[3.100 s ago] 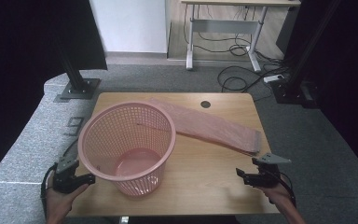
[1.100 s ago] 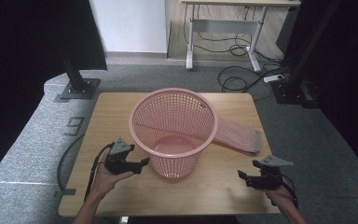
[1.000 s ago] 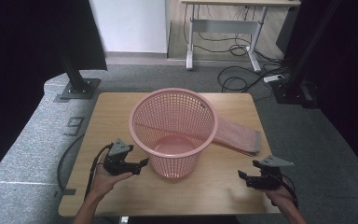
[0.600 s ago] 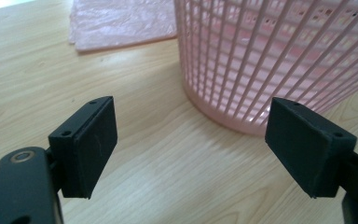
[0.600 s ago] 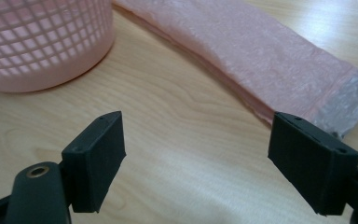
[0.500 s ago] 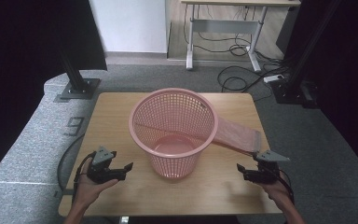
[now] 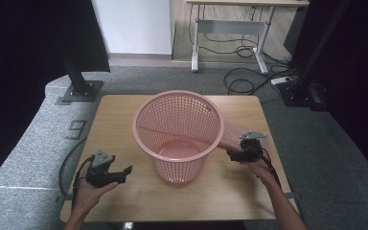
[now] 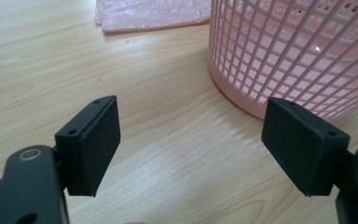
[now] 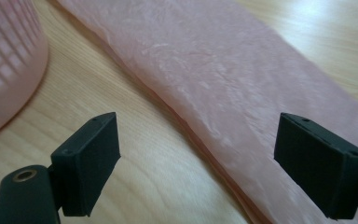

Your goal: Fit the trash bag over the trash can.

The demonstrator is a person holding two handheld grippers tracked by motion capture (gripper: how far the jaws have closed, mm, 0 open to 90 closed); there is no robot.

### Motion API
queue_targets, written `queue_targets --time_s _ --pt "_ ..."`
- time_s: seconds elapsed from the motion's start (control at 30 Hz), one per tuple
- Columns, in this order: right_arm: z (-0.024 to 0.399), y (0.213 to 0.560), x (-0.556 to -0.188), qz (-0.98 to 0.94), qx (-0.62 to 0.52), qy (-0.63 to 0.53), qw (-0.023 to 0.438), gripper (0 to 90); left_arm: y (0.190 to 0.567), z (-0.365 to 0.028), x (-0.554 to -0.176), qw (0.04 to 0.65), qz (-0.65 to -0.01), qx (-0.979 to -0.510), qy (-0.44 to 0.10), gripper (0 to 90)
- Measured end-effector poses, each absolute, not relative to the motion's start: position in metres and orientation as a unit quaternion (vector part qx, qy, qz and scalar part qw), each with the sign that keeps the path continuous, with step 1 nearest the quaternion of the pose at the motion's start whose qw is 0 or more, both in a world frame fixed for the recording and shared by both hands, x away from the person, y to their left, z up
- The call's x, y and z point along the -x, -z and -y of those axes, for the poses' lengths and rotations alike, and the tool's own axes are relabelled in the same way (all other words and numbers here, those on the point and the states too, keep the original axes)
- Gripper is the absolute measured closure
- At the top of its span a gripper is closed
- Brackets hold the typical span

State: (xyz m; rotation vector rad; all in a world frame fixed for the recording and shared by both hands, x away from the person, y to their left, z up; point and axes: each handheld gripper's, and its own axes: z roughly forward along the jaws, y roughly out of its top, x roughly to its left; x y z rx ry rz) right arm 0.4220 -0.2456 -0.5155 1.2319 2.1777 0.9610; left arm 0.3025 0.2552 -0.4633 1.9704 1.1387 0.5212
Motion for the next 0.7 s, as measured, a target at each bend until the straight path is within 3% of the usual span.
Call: queue_targets --time_s 0.2,0.37,0.6,0.7 --pt "0.238 0.53 -0.438 -0.804 -0.448 -0.323 0.223 20.5 0.463 -0.253 -0.302 0.396 -0.443 -0.778 -0.205 19.7" --pt "0.239 0.538 -0.446 -0.808 -0.449 -0.307 0.227 36.7 0.46 -0.254 -0.299 0.41 -0.435 -0.772 -0.215 19.7" --pt "0.246 0.541 -0.452 -0.801 -0.471 -0.31 0.202 50.5 0.459 -0.258 -0.299 0.419 -0.441 -0.765 -0.211 19.7" --pt "0.253 0.544 -0.452 -0.793 -0.474 -0.328 0.2 63.2 0.46 -0.258 -0.299 0.417 -0.44 -0.768 -0.204 19.5"
